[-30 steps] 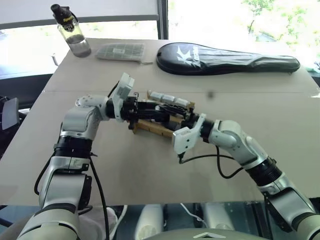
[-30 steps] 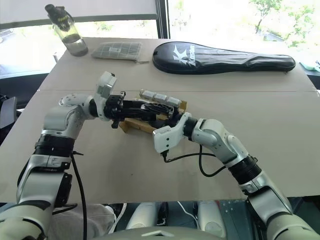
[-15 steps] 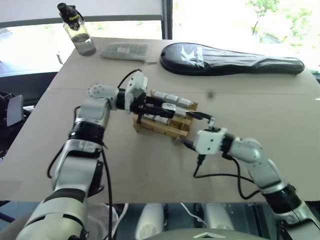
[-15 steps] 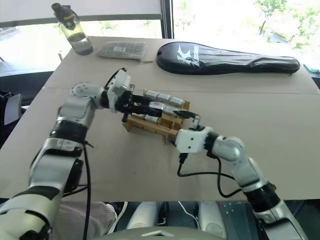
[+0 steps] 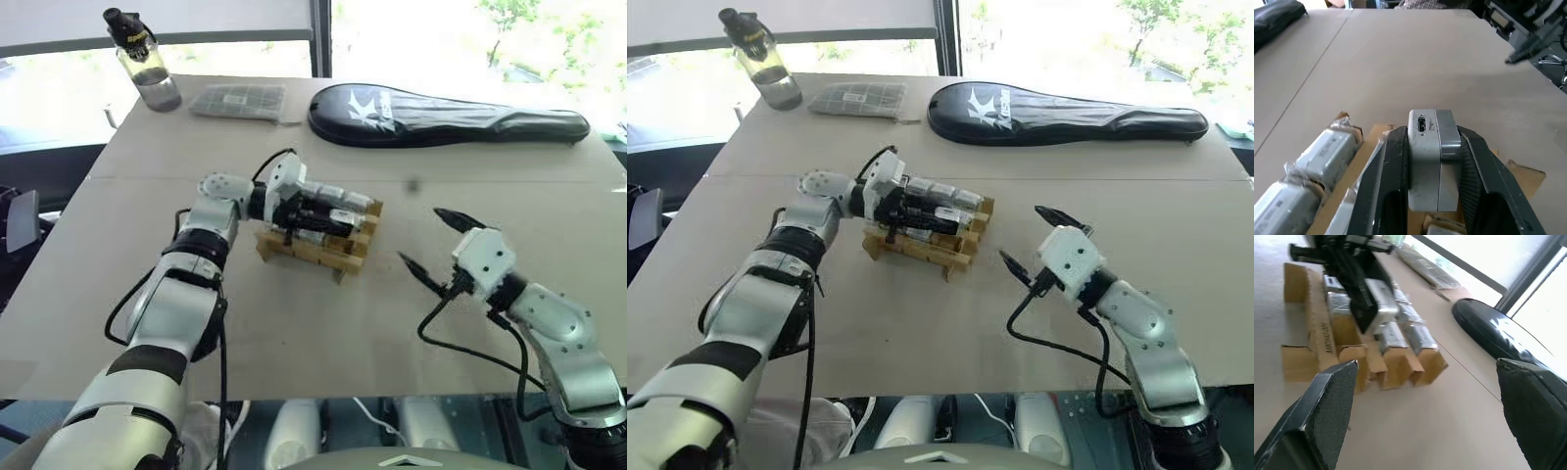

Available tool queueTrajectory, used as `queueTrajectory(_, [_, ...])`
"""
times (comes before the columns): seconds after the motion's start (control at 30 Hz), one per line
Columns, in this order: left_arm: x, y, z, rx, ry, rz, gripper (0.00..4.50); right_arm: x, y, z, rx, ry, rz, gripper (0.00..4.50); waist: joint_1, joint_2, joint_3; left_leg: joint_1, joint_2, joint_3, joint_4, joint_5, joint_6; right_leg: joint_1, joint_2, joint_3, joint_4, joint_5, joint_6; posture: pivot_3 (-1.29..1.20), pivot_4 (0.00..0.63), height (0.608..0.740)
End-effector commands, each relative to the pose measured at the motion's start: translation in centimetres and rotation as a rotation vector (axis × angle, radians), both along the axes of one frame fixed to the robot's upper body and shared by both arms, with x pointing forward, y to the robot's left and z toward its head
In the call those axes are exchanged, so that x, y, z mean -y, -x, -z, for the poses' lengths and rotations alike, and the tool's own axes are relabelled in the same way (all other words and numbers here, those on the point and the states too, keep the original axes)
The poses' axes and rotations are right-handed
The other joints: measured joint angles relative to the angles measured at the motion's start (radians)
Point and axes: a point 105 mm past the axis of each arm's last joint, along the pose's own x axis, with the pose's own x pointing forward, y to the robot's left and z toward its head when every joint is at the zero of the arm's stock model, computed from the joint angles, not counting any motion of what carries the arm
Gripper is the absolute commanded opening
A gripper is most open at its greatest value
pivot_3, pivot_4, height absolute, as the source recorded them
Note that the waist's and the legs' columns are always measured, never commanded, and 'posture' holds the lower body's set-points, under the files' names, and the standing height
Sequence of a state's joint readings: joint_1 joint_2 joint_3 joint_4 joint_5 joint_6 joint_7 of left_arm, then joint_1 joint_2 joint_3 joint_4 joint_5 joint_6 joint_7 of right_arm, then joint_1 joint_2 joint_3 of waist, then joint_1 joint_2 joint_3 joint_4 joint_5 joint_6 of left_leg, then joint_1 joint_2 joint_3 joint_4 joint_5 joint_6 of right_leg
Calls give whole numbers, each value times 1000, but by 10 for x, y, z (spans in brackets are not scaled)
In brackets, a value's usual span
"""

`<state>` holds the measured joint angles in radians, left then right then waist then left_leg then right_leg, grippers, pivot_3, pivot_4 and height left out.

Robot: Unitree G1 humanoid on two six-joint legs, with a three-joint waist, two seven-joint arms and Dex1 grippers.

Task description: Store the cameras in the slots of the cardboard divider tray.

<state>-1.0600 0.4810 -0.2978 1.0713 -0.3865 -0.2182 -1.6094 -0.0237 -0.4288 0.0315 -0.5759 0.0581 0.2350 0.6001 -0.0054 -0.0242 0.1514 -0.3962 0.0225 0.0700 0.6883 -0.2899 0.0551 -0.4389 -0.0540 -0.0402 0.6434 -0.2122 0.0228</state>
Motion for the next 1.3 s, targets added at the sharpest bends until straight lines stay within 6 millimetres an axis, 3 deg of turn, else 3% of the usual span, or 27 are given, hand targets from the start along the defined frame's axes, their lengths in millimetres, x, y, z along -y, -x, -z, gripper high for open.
queueTrajectory(0.03, [3, 2, -8, 56, -24, 45, 743, 10, 3, -15, 36, -26, 36, 4484, 1, 0, 0, 0, 0, 0, 0, 0, 0, 0, 0, 0, 0, 0, 0, 0, 150, 740])
queueTrajectory(0.5, [2, 8, 7, 118, -119, 106, 743, 13, 2, -17, 24, -34, 40, 4484, -2, 0, 0, 0, 0, 0, 0, 0, 0, 0, 0, 0, 0, 0, 0, 0, 150, 740])
queueTrajectory(0.67, [8, 6, 3, 164, -66, 100, 743, 11, 2, -17, 24, -35, 34, 4484, -1, 0, 0, 0, 0, 0, 0, 0, 0, 0, 0, 0, 0, 0, 0, 0, 150, 740])
queueTrajectory(0.9, [7, 3, 4, 108, -133, 95, 743, 11, 3, -17, 21, -36, 33, 4484, 0, 0, 0, 0, 0, 0, 0, 0, 0, 0, 0, 0, 0, 0, 0, 0, 150, 740])
queueTrajectory(0.93, [6, 2, 4, 111, -147, 91, 1764, 11, 4, -17, 19, -37, 33, 4500, 0, 0, 0, 0, 0, 0, 0, 0, 0, 0, 0, 0, 0, 0, 0, 0, 150, 740])
queueTrajectory(0.97, [4, 1, 6, 104, -174, 87, 2035, 11, 4, -16, 17, -37, 33, 4500, 0, 0, 0, 0, 0, 0, 0, 0, 0, 0, 0, 0, 0, 0, 0, 0, 150, 740])
queueTrajectory(1.13, [-3, 3, 13, 120, -285, 112, 4434, 10, 6, -15, 3, -44, 22, 4500, -1, 0, 0, 0, 0, 0, 0, 0, 0, 0, 1, 0, 0, 0, 0, 0, 150, 740])
queueTrajectory(1.3, [-7, 0, 0, 150, -243, 89, 4434, -3, 29, -3, -169, -103, -138, 4500, -1, 0, 0, 1, 0, 0, 0, -1, 2, 0, 0, 0, 0, 0, 0, 0, 150, 740])
